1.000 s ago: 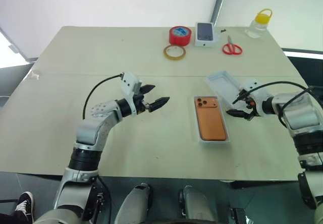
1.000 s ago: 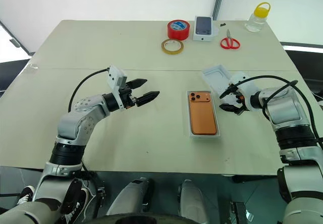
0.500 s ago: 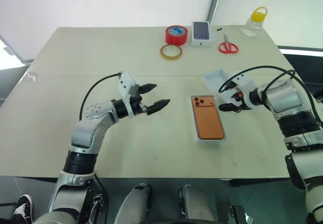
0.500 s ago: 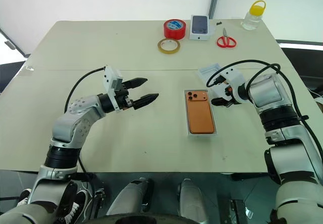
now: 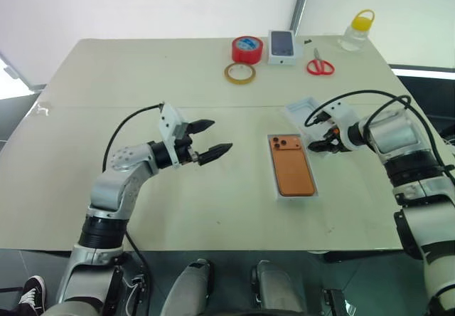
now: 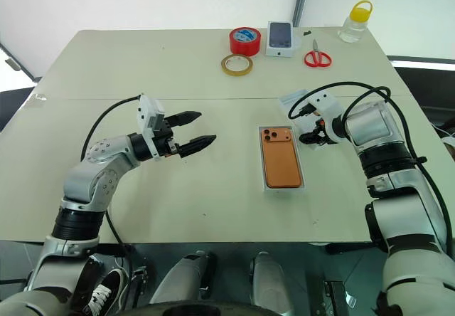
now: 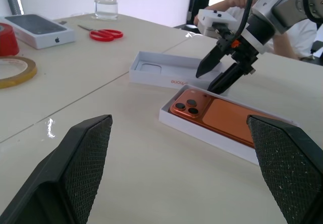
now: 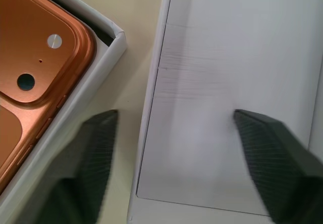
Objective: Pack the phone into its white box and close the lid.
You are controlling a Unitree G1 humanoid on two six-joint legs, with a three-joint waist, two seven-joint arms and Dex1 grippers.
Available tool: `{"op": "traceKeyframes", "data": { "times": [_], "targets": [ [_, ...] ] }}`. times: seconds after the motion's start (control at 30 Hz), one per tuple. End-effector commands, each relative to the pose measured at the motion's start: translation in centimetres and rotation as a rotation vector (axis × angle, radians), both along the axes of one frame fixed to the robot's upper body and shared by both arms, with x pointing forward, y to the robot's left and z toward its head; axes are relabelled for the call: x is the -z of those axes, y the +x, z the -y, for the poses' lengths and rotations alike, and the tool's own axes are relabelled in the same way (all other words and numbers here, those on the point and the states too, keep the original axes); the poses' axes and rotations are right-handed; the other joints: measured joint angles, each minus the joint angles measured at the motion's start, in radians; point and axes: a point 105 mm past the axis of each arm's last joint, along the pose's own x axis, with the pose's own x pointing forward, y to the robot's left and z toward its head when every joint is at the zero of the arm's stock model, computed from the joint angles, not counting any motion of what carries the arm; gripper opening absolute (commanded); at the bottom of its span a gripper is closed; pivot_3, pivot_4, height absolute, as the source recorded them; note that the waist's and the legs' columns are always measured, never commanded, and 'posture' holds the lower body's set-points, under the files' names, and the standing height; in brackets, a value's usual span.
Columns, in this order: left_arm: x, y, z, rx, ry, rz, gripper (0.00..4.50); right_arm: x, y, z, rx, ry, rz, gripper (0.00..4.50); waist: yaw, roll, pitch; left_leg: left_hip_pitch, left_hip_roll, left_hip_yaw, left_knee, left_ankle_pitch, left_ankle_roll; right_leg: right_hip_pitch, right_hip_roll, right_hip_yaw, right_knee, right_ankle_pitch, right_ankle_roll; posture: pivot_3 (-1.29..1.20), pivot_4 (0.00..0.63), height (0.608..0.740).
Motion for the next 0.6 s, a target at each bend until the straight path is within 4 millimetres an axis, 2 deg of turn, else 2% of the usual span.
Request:
{"op": "traceKeyframes", "data": {
  "times": [0.03,0.27,0.5,0.6],
  "targets": [
    [-1.5,0.0,0.3,0.004,-0.025,0.051,4.5,-1.3,0.1,0.0,0.003,-0.013,0.035,1.68,0.0,0.0,0.0,0.0,0.0,0.0,0.0,0.0,0.0,0.0,0.0,0.0,0.0,0.0,0.0,0.0,0.15,0.74],
    [-1.2,0.3,0.7,-0.01,-0.048,0.026,4.5,-1.9,0.1,-0.6,0.029,-0.019,0.045,1.68,0.0,0.0,0.0,0.0,0.0,0.0,0.0,0.0,0.0,0.0,0.0,0.0,0.0,0.0,0.0,0.0,0.15,0.74],
    [-1.2,0.4,1.0,-0.018,-0.064,0.021,4.5,-1.7,-0.2,-0.8,-0.043,-0.094,0.021,1.68,0.0,0.0,0.0,0.0,0.0,0.0,0.0,0.0,0.0,0.0,0.0,0.0,0.0,0.0,0.0,0.0,0.15,0.74],
    [-1.2,0.3,1.2,-0.023,-0.076,0.019,4.5,-1.9,-0.1,-1.3,-0.039,-0.071,0.01,1.68,-0.001,0.0,0.0,0.0,0.0,0.0,0.0,0.0,0.0,0.0,0.0,0.0,0.0,0.0,0.0,0.0,0.15,0.74]
  ]
}}
